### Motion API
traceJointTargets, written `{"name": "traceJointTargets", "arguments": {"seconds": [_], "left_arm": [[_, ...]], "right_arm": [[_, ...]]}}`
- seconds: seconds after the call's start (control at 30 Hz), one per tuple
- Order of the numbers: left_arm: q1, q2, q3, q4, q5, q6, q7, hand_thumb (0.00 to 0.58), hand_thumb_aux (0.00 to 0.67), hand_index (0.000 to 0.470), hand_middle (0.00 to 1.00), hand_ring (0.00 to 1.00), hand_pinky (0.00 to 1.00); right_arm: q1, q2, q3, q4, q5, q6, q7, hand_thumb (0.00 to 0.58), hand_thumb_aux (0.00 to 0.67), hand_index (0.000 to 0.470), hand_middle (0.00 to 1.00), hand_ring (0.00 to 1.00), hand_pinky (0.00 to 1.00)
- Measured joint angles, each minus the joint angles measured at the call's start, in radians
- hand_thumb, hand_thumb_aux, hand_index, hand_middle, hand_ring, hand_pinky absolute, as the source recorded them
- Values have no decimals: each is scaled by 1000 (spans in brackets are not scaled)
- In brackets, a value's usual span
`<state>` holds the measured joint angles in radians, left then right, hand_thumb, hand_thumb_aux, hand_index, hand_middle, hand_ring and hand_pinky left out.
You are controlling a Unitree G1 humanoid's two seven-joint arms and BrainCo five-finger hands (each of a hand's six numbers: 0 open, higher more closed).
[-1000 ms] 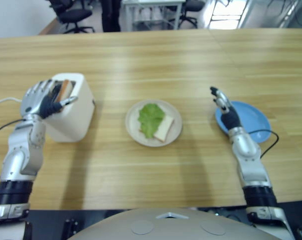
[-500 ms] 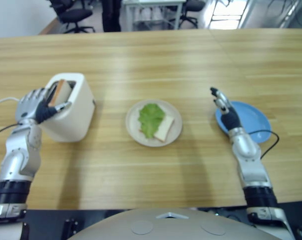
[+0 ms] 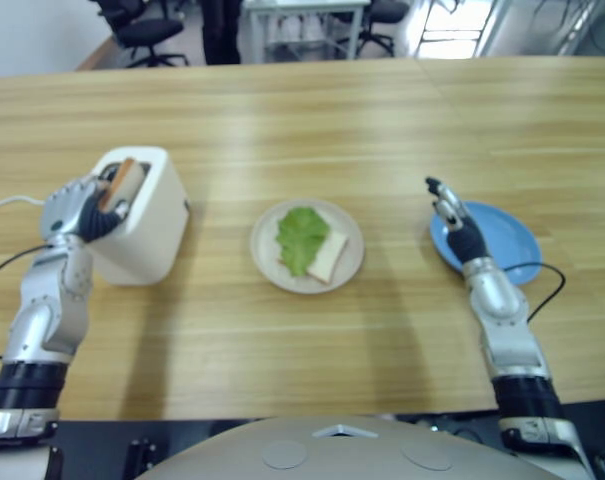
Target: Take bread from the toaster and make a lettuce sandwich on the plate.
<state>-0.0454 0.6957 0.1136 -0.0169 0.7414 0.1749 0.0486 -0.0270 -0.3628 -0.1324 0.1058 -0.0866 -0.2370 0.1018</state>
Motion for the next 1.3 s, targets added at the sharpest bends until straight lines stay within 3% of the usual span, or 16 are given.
{"name": "traceJointTargets", "arguments": {"seconds": [0.2, 0.47, 0.63, 0.73, 0.93, 1.1, 1.3], "left_arm": [[15, -1, 31, -58, -10, -21, 58, 580, 670, 460, 1000, 1000, 1000], [23, -11, 254, -350, -75, -151, 214, 580, 670, 460, 1000, 1000, 1000], [-19, -57, 353, -476, -243, -200, 181, 580, 670, 460, 1000, 1000, 1000], [-55, -124, 314, -501, -374, -182, 98, 580, 670, 460, 1000, 1000, 1000], [-94, -383, 122, -411, -688, 2, -91, 580, 670, 460, 1000, 1000, 1000], [-95, -510, -61, -257, -718, 57, -147, 580, 670, 460, 1000, 1000, 1000], [-148, -593, -195, -36, -680, 27, -150, 580, 670, 460, 1000, 1000, 1000]], "right_arm": [[3, -3, 0, 1, -3, -1, -3, 0, 0, 0, 0, 0, 0], [6, -3, 0, 5, -4, -3, -5, 0, 0, 0, 0, 0, 0], [7, -3, 0, 5, -4, -6, -9, 0, 0, 0, 0, 0, 0], [6, -1, 0, 6, -4, -10, -14, 0, 0, 0, 0, 0, 0], [-6, 3, 2, 34, -4, -13, -20, 0, 0, 0, 0, 0, 0], [-22, 3, 3, 53, -4, -19, -22, 0, 0, 0, 0, 0, 0], [-27, 7, 6, 84, -4, -28, -27, 0, 0, 0, 0, 0, 0]]}}
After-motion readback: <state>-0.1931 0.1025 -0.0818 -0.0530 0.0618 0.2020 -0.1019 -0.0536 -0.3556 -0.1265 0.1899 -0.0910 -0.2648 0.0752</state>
